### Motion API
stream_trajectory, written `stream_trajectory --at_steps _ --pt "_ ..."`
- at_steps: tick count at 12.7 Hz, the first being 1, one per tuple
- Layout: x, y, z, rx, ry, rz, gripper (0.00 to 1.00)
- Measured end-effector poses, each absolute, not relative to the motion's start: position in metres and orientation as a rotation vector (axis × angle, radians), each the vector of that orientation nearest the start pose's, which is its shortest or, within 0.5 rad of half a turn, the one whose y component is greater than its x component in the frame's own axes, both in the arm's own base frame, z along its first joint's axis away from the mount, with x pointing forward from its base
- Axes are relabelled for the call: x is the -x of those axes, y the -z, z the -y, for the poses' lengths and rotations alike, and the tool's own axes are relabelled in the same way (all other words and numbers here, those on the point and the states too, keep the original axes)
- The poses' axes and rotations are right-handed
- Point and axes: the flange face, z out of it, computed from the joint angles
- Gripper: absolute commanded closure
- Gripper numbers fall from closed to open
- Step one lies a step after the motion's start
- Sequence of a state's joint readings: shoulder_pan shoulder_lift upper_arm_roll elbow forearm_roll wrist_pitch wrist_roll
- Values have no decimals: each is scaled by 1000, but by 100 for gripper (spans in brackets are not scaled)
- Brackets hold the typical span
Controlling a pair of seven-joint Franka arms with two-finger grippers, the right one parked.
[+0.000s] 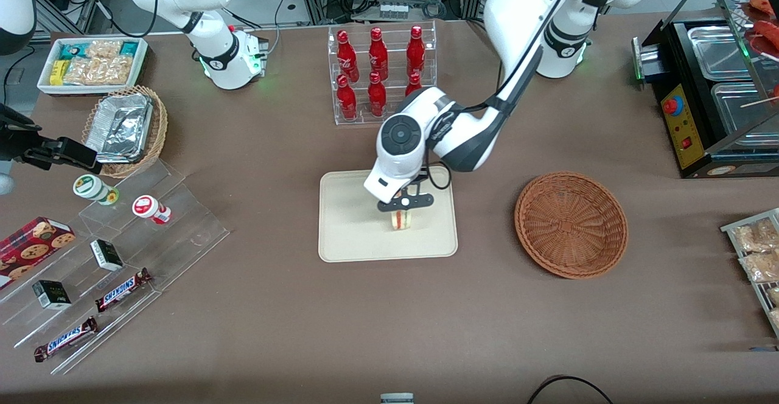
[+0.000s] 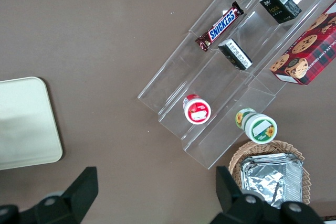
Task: Place sandwich from basket to tray
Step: 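Lift the sandwich and carry it over the cream tray, then lower the sandwich onto the tray and open the left gripper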
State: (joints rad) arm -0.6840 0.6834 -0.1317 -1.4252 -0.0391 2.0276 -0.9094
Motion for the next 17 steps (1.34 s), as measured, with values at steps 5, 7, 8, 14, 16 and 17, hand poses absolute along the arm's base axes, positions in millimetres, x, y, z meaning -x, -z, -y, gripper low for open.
stream_trajectory --at_steps 5,7,8,14,16,17 --pt "-510 -273 519 3144 -225 278 100" --pt "-508 -265 521 3135 -235 289 100" --pt "-506 -262 523 3134 -236 290 100" --pt "-502 -247 529 3127 -237 334 82" --pt "-501 -244 530 3127 -235 342 0" --pt "-501 -245 531 3129 -234 342 0"
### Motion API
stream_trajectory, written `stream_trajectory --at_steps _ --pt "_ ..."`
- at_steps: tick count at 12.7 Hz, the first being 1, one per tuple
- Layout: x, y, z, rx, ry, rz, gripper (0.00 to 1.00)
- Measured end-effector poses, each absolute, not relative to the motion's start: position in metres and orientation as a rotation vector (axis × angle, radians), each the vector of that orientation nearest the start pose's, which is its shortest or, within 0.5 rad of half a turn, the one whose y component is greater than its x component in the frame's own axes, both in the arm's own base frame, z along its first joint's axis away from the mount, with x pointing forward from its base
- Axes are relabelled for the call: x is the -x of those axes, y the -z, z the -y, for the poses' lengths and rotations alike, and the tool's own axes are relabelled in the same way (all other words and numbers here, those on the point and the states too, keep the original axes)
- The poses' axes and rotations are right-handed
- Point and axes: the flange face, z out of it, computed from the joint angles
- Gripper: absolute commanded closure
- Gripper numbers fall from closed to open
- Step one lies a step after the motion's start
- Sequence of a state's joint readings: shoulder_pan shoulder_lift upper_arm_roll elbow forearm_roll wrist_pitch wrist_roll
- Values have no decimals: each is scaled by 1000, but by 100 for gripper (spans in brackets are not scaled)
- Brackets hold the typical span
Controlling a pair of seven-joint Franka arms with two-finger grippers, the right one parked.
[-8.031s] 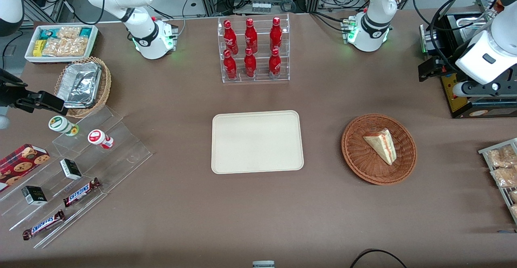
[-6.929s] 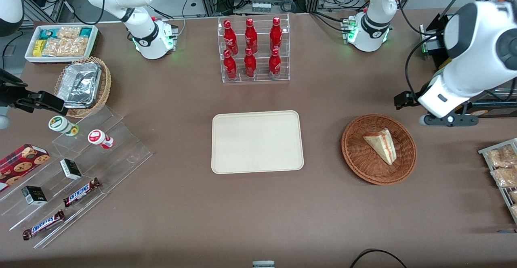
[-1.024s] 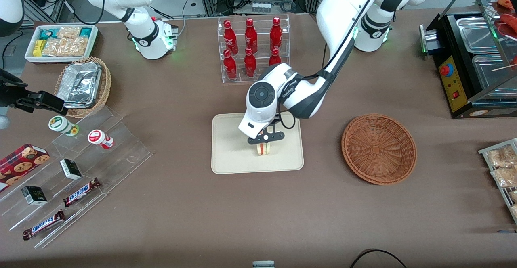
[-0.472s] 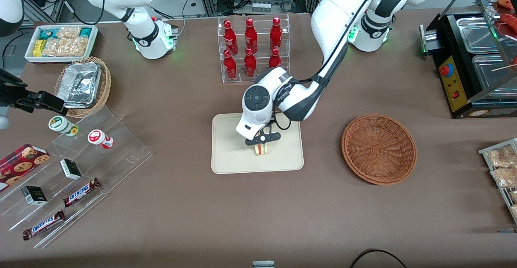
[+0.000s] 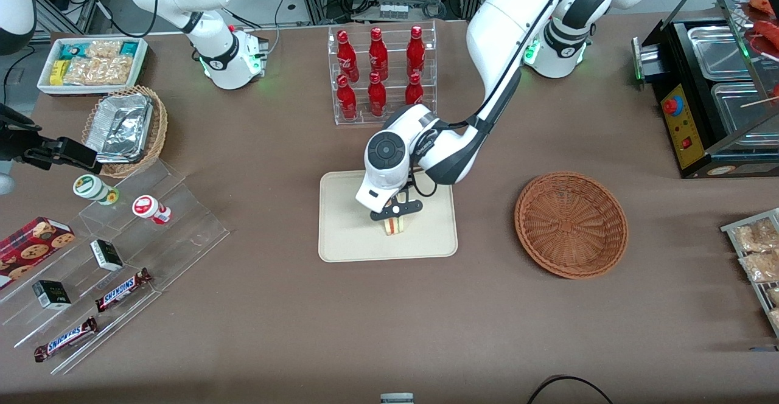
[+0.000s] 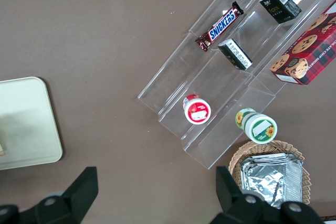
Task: Place sandwich from basket to tray
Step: 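Lower the sandwich onto the tray and open the left gripper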
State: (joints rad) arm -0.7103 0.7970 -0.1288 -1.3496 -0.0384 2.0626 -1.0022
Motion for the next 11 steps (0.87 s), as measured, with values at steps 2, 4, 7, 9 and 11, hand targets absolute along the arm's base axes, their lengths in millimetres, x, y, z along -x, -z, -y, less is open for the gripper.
stream_trajectory --at_steps 2,4,7,9,11 --pt "-502 -248 532 3135 -225 344 0" --pt "-506 -256 534 3148 -208 349 0" --pt "-510 -284 533 3156 -190 339 0" --pt "-510 -313 529 3156 -186 287 0" --pt "-514 -347 516 3156 -178 219 0"
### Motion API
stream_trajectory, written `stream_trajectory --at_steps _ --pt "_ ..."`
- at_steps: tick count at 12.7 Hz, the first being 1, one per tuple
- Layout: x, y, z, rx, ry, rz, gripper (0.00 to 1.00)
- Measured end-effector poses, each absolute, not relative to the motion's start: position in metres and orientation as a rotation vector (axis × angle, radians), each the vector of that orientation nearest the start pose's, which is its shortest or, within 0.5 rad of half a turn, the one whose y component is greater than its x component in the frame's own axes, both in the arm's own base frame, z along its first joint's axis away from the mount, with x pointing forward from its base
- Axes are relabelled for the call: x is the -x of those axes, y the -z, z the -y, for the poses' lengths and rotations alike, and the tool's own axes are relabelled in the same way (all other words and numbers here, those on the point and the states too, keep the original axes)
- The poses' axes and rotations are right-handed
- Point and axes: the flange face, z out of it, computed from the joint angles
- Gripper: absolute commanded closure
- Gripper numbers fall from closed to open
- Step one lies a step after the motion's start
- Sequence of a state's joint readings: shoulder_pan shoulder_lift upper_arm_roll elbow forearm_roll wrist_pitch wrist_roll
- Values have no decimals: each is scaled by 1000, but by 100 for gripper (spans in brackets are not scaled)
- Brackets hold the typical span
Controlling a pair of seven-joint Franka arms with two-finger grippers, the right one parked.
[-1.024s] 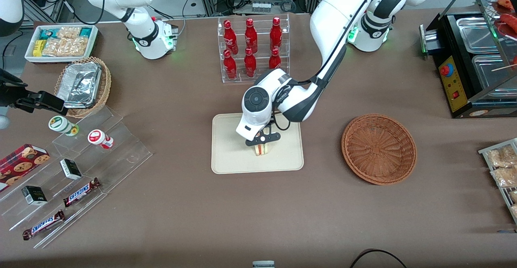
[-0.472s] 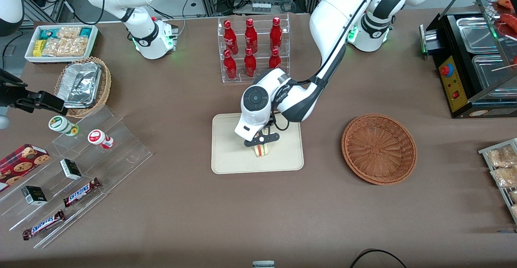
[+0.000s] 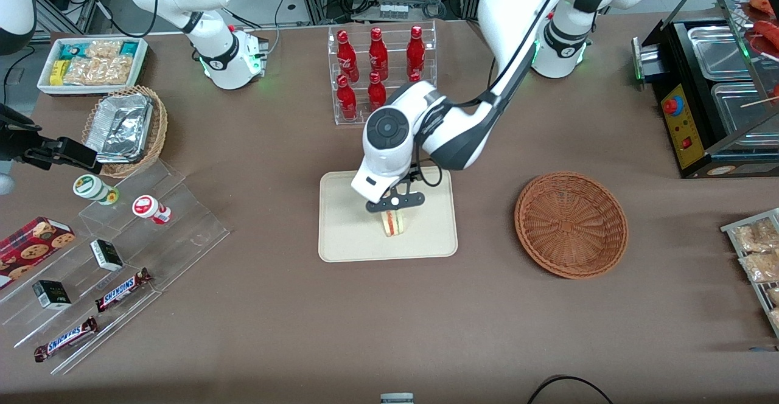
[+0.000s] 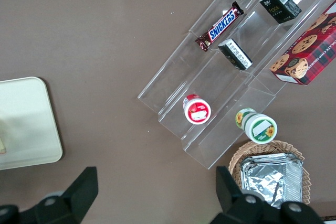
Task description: Place sandwich from basket to tray
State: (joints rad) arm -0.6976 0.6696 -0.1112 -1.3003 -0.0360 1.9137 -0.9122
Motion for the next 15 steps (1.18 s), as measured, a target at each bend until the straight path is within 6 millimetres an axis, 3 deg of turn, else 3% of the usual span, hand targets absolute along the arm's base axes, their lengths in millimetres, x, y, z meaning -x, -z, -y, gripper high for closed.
stream_trajectory --at_steps 2,6,10,12,15 --pt "-527 -378 489 3150 -188 102 0" --pt "-560 -418 404 3085 -322 -52 0" --pt "-591 -455 302 3092 -366 -187 0" --pt "-596 -475 247 3108 -353 -228 0" --pt "-587 -505 178 3124 -329 -235 0"
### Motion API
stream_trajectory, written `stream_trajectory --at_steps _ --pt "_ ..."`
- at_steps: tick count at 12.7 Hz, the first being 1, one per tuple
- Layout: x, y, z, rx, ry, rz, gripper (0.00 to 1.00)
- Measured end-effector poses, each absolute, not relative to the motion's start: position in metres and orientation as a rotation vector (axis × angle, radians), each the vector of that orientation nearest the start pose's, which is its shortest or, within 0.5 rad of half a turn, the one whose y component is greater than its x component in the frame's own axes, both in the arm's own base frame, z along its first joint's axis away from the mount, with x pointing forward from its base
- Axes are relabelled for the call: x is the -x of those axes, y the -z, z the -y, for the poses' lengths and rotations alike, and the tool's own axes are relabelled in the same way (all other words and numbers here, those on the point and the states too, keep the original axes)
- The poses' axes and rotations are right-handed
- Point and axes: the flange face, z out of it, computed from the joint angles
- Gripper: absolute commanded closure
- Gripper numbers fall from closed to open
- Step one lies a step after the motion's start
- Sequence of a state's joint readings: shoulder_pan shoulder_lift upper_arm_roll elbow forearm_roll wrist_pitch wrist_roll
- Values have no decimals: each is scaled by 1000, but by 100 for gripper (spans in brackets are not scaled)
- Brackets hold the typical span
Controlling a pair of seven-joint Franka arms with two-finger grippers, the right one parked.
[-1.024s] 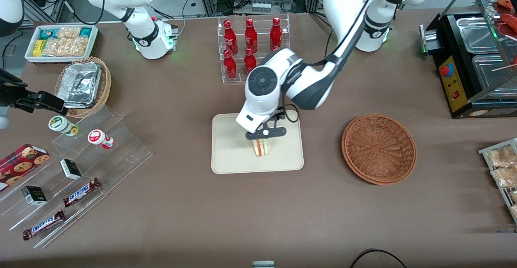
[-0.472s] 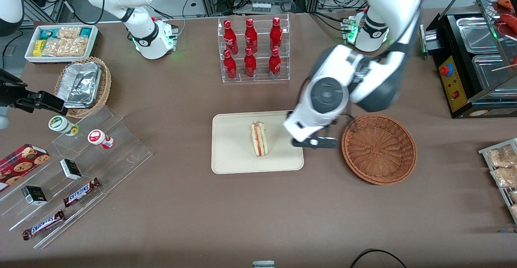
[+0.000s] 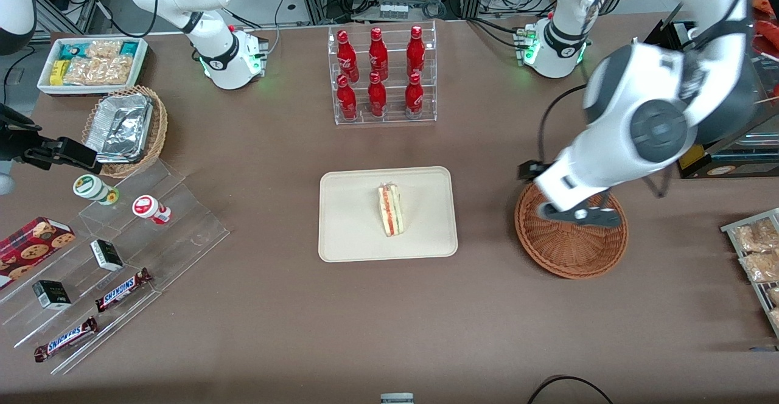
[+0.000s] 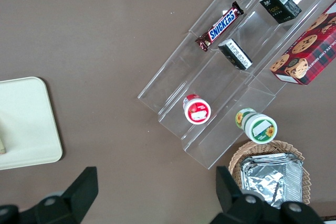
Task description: Place sandwich from basket to tray
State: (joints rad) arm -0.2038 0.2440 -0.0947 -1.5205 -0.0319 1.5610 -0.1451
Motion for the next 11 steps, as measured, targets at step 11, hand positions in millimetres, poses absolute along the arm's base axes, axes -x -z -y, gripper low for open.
stream_trajectory --at_steps 11 --pt "-529 -594 58 3101 -262 -175 0"
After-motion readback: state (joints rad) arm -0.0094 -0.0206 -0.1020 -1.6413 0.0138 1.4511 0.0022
